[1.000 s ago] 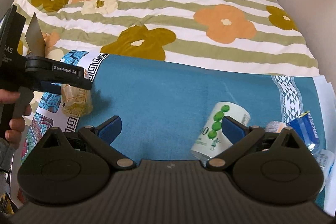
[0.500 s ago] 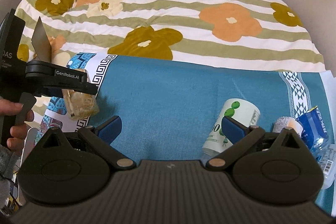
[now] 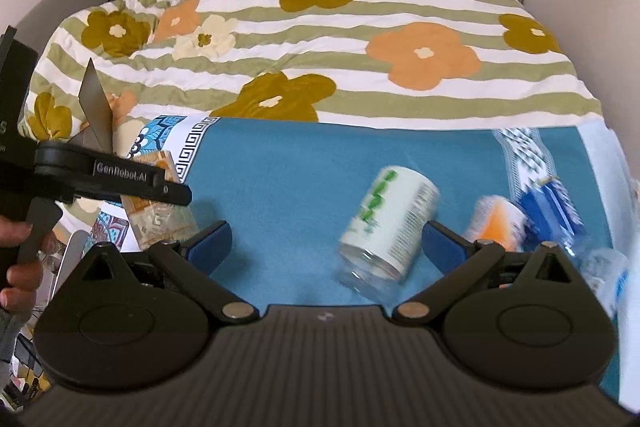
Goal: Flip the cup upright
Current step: 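Lift the cup with the left gripper and carry it across the mat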
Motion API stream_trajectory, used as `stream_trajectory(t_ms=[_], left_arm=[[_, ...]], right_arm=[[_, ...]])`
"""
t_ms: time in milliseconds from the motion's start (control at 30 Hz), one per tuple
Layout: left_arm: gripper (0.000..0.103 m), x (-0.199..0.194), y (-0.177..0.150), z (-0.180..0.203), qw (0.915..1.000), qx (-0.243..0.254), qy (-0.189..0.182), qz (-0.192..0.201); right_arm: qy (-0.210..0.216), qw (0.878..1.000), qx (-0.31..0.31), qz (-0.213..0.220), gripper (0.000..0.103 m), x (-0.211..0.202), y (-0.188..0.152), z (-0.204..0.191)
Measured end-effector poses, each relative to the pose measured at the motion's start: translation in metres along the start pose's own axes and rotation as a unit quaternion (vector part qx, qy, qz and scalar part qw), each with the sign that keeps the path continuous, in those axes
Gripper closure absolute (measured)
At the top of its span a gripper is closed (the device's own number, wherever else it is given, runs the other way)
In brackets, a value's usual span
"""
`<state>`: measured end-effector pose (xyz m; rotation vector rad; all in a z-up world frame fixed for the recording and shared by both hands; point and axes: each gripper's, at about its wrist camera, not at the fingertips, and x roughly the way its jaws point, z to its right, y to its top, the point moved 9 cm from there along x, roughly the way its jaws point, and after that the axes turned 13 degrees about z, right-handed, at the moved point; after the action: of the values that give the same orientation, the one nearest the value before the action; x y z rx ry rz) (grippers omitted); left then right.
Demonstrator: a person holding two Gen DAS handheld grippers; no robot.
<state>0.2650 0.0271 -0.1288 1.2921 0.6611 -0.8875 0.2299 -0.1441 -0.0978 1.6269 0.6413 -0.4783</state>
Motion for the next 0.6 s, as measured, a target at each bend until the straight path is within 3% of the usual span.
stream_trajectory(t_ms=[433, 600], left_arm=[[0.035, -0.013, -0.106, 0.113, 0.9951, 0.065, -0.049, -0.056], [0.035, -0.001, -0.134, 0.135, 0.9932, 0.073, -0.049, -0.076]], right_arm=[[-0.024, 0.999, 0.03, -0.008, 0.0, -0.073, -0.056, 0.084], [-0.031, 0.999, 0.031, -0.022, 0.0, -0.088, -0.083, 0.11]])
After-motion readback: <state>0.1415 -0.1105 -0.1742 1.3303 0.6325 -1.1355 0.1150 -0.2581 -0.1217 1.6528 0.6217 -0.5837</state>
